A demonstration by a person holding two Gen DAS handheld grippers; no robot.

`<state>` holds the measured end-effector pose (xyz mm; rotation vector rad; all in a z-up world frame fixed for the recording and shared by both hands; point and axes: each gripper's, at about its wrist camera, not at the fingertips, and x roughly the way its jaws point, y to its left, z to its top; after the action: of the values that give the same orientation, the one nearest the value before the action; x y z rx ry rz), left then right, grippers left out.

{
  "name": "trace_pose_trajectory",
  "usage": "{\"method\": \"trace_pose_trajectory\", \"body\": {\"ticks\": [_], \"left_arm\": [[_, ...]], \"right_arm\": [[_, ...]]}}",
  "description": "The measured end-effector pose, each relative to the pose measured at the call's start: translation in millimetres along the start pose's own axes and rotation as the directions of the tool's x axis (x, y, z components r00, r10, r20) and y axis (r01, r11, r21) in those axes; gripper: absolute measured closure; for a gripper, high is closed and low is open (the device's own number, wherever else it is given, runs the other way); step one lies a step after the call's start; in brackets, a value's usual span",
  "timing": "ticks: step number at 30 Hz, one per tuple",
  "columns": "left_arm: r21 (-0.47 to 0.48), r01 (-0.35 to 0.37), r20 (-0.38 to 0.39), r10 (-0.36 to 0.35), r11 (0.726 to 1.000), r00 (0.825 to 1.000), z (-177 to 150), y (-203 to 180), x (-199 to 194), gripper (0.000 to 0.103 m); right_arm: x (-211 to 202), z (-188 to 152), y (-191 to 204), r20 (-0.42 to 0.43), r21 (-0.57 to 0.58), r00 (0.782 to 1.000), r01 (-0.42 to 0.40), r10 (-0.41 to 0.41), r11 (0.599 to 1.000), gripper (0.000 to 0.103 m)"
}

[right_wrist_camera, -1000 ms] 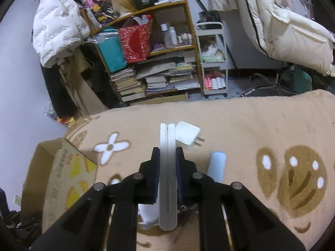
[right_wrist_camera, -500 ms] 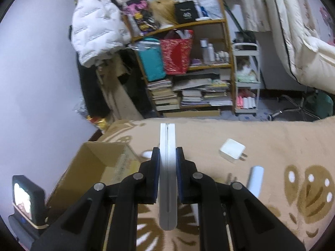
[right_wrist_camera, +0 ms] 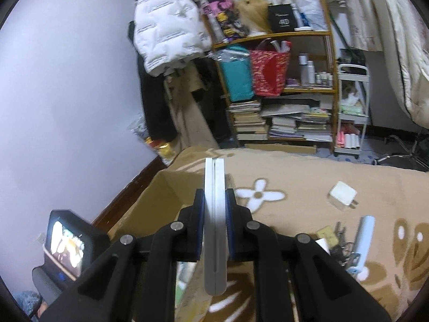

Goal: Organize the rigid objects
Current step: 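Carry the white device into the box and release it beside the container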

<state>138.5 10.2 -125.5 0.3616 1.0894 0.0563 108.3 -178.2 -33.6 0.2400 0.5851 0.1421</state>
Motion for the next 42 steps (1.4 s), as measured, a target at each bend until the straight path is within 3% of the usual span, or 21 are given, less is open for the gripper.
{"method": "trace_pose_trajectory", "body": {"ticks": [7,14,30,42], "left_arm": [[-0.004,0.008,-0.002,-0.008,1.000,1.000,0.1,2.0,0.5,0.077],[-0.004,0.006,-0.004,-0.006,1.000,1.000,-0.3,3.2,0.8,0.077],[-0.007,0.012,-0.006,-0.012,1.000,1.000,0.9,2.8,1.2,0.077],[-0.015,0.015,-0.004,-0.015,1.000,1.000,-0.5,4.3,1.3,0.077]], "right_arm": [[6.7,-16.8,31.9,-0.043,-0.063,0.998,-0.053,0.050,0.997,0.088],[20.7,-34.0,40.7,-0.096,-0.055,0.992,-0.085,0.080,0.995,0.088],[41.2,-53.0,38.8,-0.170,-0.049,0.984,-0.071,0.062,0.996,0.088],[38.5,-44.6,32.4,-0.152,-0.025,0.988,-0.044,0.039,0.999,0.086]]}}
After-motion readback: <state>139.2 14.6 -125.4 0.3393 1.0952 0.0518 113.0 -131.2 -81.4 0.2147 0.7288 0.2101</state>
